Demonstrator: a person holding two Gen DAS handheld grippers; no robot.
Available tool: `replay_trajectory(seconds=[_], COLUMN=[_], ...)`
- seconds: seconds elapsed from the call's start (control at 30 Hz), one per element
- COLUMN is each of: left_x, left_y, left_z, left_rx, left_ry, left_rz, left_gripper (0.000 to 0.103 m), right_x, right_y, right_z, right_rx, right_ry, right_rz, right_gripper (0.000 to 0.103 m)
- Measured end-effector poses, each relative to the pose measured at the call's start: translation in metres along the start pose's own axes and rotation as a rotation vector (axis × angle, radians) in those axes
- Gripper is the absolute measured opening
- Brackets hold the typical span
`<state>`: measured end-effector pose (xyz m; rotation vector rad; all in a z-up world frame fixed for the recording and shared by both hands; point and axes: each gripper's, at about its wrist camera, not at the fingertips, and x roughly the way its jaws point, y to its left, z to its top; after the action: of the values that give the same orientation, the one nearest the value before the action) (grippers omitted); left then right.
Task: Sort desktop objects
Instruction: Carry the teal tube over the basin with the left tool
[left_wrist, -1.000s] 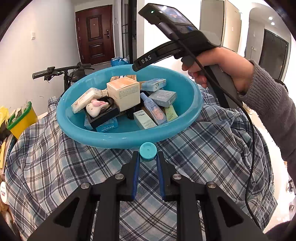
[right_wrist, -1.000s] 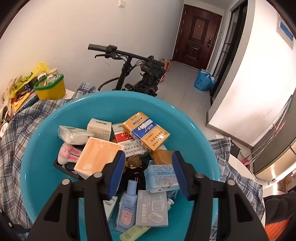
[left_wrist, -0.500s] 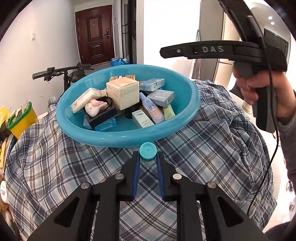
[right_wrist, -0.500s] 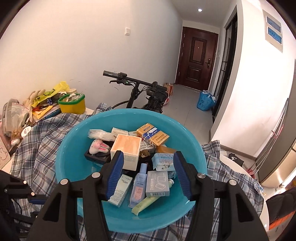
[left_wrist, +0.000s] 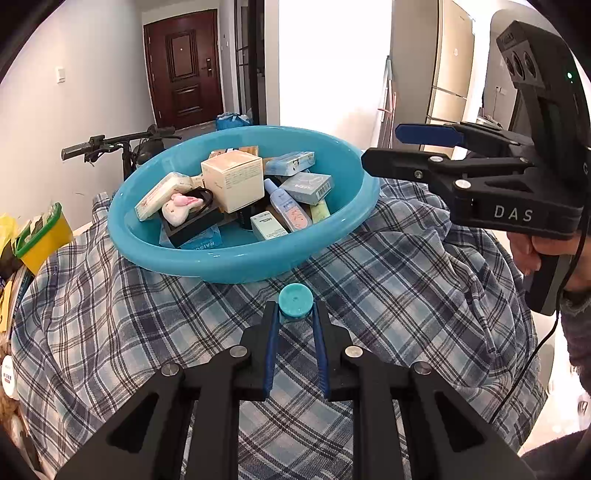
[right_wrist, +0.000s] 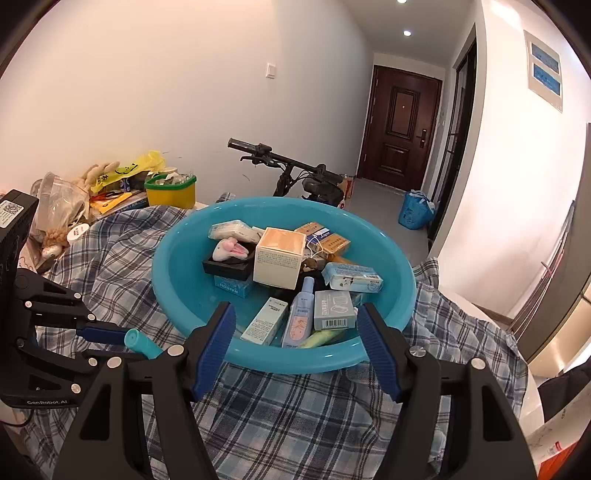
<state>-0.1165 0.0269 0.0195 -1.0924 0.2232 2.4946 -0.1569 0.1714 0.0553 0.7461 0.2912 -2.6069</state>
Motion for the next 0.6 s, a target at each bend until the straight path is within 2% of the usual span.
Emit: replay_trajectory(seconds=[0.27, 0.6], left_x=[-0.011, -0.041], left_y=[-0.01, -0.02], left_z=[0.002, 0.015], left_rx=[0.02, 0.041], left_ry=[-0.003, -0.092], left_rz=[-0.005, -0.005], left_gripper=[0.02, 0.02], right_x=[-0.001, -0.017], right_y=[0.0, 0.001], right_z=[-0.013, -0.003], right_rx=[0.033, 0.017], right_ry=[0.009, -0.034], right_rz=[0.035, 0.034], right_gripper=[0.072, 0.074])
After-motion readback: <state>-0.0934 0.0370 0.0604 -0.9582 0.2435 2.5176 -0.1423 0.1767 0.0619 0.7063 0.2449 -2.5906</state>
